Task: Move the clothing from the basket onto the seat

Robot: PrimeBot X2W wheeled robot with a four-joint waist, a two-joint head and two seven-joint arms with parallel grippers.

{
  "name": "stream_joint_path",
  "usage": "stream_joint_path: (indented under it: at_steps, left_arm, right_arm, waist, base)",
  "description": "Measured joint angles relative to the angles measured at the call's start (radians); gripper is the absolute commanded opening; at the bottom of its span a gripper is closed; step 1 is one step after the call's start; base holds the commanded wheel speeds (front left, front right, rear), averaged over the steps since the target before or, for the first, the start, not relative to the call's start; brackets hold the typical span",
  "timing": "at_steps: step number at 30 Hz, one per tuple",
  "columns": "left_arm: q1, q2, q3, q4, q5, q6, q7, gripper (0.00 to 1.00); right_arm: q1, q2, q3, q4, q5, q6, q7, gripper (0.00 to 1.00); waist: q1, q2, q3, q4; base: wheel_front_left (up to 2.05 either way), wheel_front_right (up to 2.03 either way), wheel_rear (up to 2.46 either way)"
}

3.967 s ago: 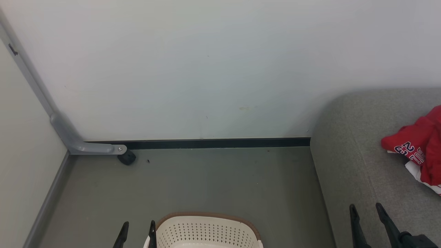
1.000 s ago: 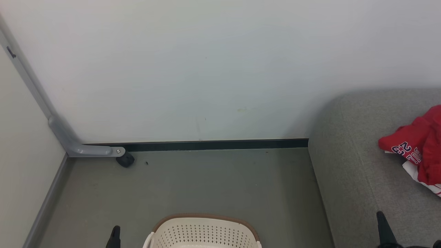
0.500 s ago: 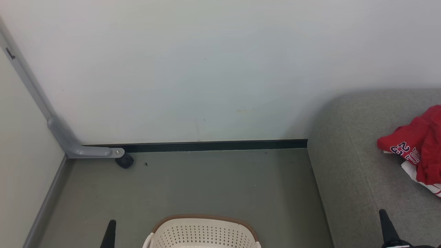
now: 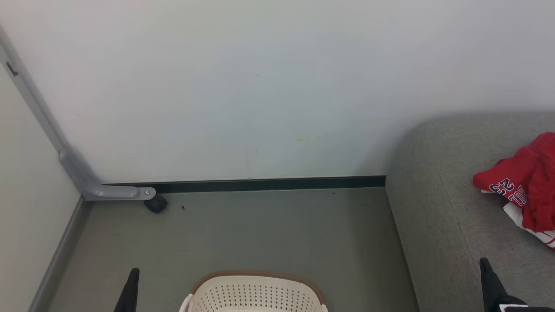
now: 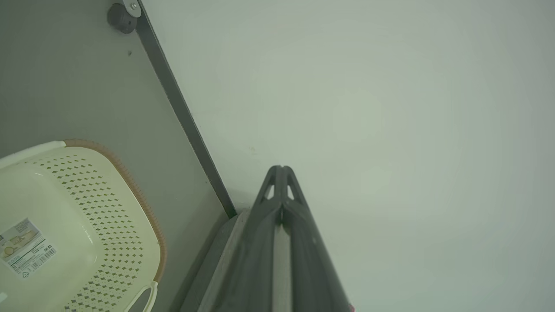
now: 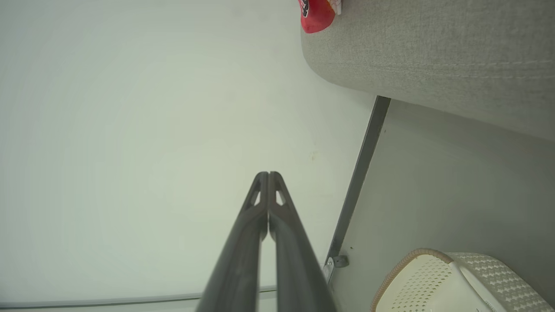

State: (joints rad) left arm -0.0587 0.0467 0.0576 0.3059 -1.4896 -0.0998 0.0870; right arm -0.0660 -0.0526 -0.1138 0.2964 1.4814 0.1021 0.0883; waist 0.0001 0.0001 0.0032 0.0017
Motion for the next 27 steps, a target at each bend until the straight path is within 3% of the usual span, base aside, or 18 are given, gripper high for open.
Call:
stream_joint_path:
  at_steps: [8, 27]
  left_arm:
    - [-0.012, -0.005, 0.028, 0.000, -0.094, -0.019, 0.025, 0.00]
    - [-0.019, -0.007, 0.029, 0.000, -0.111, -0.024, 0.026, 0.00]
  right_arm:
    - [-0.011, 0.008, -0.022, 0.004, 0.109, 0.014, 0.023, 0.00]
    - [-0.012, 0.009, -0.024, 0.004, 0.112, 0.017, 0.025, 0.00]
  waist:
    - [0.0000, 0.0000, -0.002, -0.002]
    - [0.0000, 0.0000, -0.002, -0.002]
  base:
    - [0.00, 0.00, 0.00]
    - [0.00, 0.00, 0.00]
